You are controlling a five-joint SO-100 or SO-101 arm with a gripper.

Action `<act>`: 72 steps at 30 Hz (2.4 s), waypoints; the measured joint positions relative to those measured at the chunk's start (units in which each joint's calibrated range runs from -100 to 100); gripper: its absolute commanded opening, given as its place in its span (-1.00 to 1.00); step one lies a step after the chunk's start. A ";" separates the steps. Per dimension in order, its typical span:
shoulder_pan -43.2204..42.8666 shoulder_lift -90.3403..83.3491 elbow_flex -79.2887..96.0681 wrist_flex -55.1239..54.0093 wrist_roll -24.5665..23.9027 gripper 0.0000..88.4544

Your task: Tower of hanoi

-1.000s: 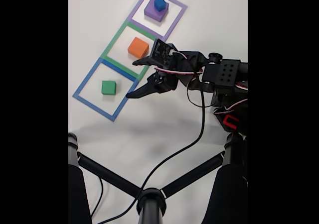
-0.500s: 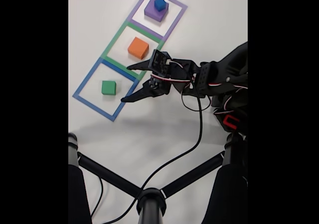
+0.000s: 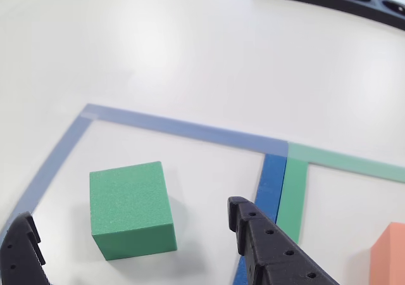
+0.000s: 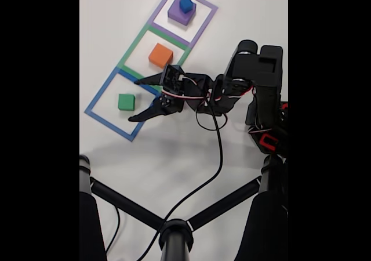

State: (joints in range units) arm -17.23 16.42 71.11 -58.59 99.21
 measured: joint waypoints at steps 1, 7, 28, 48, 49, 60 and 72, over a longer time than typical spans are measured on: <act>-0.16 1.18 -0.78 -0.56 0.00 -0.19; -1.23 5.99 -4.44 -2.41 0.00 -0.20; -3.03 11.31 -10.27 -2.73 0.00 -0.69; -3.93 9.46 -6.61 -4.90 0.20 -0.86; -3.93 8.10 -6.18 -3.85 0.20 -0.86; -2.05 -28.20 -6.35 34.83 0.79 -0.86; 0.41 -60.45 -38.90 114.04 -11.63 -0.87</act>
State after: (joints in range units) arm -16.82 -44.03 32.20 55.46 87.59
